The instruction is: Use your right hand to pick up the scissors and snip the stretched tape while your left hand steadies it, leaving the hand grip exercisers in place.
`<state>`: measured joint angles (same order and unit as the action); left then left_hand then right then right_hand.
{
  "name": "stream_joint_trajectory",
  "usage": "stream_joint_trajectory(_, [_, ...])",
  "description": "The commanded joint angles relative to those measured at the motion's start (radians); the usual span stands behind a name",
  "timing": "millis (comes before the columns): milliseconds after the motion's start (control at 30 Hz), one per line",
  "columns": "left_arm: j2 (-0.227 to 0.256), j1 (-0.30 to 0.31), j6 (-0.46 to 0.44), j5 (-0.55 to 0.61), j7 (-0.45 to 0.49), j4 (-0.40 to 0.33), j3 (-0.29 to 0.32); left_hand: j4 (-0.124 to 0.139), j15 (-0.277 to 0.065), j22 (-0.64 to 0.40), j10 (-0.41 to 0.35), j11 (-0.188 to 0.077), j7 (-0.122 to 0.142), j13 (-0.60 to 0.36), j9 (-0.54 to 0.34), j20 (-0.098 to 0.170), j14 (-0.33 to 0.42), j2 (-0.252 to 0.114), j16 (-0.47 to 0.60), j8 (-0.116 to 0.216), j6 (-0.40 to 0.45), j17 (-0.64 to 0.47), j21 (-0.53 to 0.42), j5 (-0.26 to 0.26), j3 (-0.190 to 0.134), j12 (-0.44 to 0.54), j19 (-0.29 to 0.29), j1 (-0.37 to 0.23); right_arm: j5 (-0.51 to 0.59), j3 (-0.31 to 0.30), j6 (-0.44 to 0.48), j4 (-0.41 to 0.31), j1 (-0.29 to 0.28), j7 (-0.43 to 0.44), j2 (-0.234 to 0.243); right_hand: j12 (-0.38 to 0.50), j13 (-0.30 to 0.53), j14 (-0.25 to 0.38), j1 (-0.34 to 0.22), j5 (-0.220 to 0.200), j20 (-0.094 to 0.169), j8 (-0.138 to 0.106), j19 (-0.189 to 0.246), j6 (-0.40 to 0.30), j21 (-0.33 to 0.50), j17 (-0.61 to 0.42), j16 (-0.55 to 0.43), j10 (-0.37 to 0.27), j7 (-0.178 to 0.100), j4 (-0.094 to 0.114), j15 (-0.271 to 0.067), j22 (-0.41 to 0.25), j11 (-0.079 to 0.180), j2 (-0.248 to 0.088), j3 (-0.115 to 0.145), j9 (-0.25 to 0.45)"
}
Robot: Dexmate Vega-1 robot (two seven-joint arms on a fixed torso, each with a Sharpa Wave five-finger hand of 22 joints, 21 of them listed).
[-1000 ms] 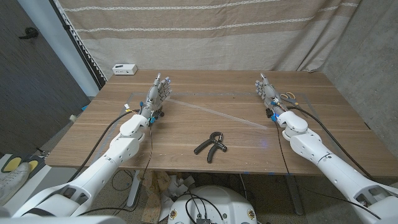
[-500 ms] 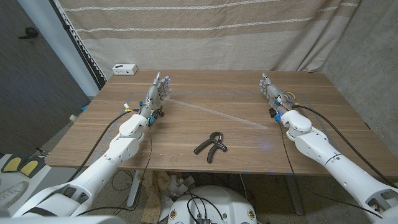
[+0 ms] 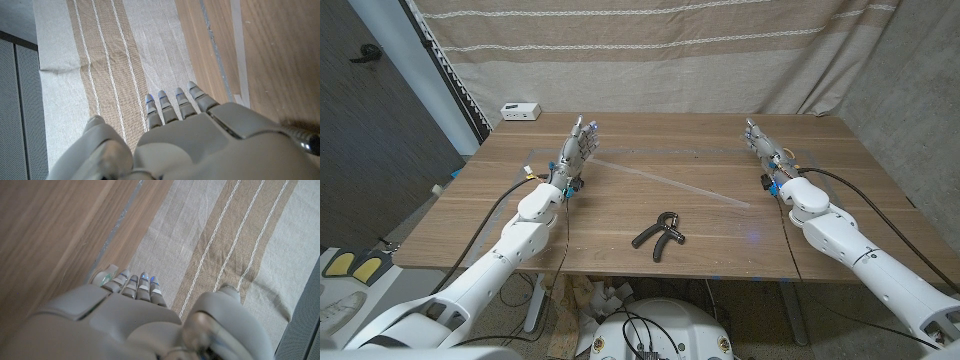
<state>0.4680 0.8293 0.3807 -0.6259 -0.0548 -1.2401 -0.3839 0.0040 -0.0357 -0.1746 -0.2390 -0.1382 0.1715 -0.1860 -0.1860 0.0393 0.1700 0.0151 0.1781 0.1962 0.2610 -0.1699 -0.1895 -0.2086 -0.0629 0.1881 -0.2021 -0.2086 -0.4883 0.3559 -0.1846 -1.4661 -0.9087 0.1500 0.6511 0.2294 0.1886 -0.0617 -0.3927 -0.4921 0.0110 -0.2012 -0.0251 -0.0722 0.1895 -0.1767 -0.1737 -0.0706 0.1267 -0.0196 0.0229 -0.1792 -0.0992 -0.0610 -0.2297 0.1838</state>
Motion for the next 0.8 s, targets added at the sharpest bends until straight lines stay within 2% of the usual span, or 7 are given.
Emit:
stream_joint_trajectory(33, [-0.041,-0.024,0.043,0.008,-0.009,0.052,-0.014,-0.007,-0.1,-0.003,-0.008,-0.001,0.0,-0.003,-0.003,0.033,0.013,0.006,0.008,0.005,0.009,-0.004,-0.009,-0.008,-0.002,0.009,-0.008,-0.004,0.064,-0.006,0.023,-0.037,-0.015,0.063,0.029,0.008,0.002,-0.007,-0.023,-0.008,0.01,-0.009,0.0,-0.018,0.004,-0.002,-0.003,-0.013,-0.003,-0.011,-0.007,-0.002,-0.002,0.0,-0.001,0.003])
stream_joint_trajectory(233, [-0.06,-0.077,0.069,0.002,-0.07,0.132,-0.022,-0.008,-0.101,-0.003,-0.015,-0.002,0.003,-0.003,-0.003,0.032,0.016,0.008,0.009,0.006,0.014,-0.004,-0.009,-0.009,-0.001,0.012,-0.009,-0.004,0.122,-0.005,0.05,-0.086,-0.031,0.111,0.054,0.005,0.002,-0.009,-0.031,-0.011,0.011,-0.007,-0.001,-0.014,0.005,-0.002,-0.004,-0.007,-0.004,-0.016,-0.003,-0.002,-0.002,0.0,0.001,0.003])
stream_joint_trajectory(433, [-0.086,-0.114,0.09,0.002,-0.092,0.198,-0.028,-0.01,-0.102,-0.003,-0.017,0.0,0.004,-0.003,-0.003,0.033,0.018,0.009,0.009,0.007,0.016,-0.004,-0.009,-0.01,0.0,0.013,-0.01,-0.004,0.133,-0.003,0.068,-0.09,-0.025,0.123,0.047,0.003,0.003,0.006,-0.044,-0.017,-0.007,-0.009,0.009,-0.02,0.009,-0.002,-0.011,-0.005,-0.008,-0.023,0.014,-0.002,-0.004,-0.001,0.003,0.004])
stream_joint_trajectory(567, [-0.089,-0.121,0.081,0.009,-0.085,0.211,-0.032,-0.01,-0.102,-0.003,-0.02,-0.001,0.005,-0.004,-0.003,0.033,0.019,0.01,0.009,0.007,0.018,-0.004,-0.009,-0.011,0.0,0.014,-0.009,-0.004,0.165,0.006,0.077,-0.083,-0.01,0.136,0.048,0.008,0.003,0.008,-0.051,-0.02,-0.011,-0.012,0.011,-0.031,0.01,-0.003,-0.011,-0.016,-0.015,-0.027,0.008,-0.003,0.007,-0.003,0.004,0.005])
stream_joint_trajectory(667, [-0.096,-0.128,0.073,-0.001,-0.096,0.225,-0.032,-0.011,-0.102,-0.003,-0.02,0.0,0.005,-0.004,-0.003,0.034,0.02,0.01,0.009,0.008,0.02,-0.004,-0.009,-0.011,0.0,0.014,-0.01,-0.004,0.167,0.006,0.087,-0.078,-0.004,0.137,0.047,0.009,0.004,0.01,-0.055,-0.022,-0.01,-0.013,0.014,-0.034,0.011,-0.003,-0.012,-0.021,-0.017,-0.03,0.005,-0.003,0.005,-0.003,0.005,0.005])
stream_joint_trajectory(800, [-0.088,-0.127,0.054,0.003,-0.089,0.209,-0.036,-0.012,-0.104,-0.003,-0.023,0.001,0.004,-0.004,-0.003,0.033,0.021,0.011,0.01,0.009,0.023,-0.004,-0.009,-0.012,0.0,0.015,-0.01,-0.005,0.188,0.008,0.1,-0.074,0.003,0.156,0.047,0.01,0.004,0.016,-0.06,-0.024,-0.012,-0.014,0.019,-0.038,0.013,-0.003,-0.013,-0.024,-0.018,-0.032,0.008,-0.003,0.008,-0.004,0.006,0.005])
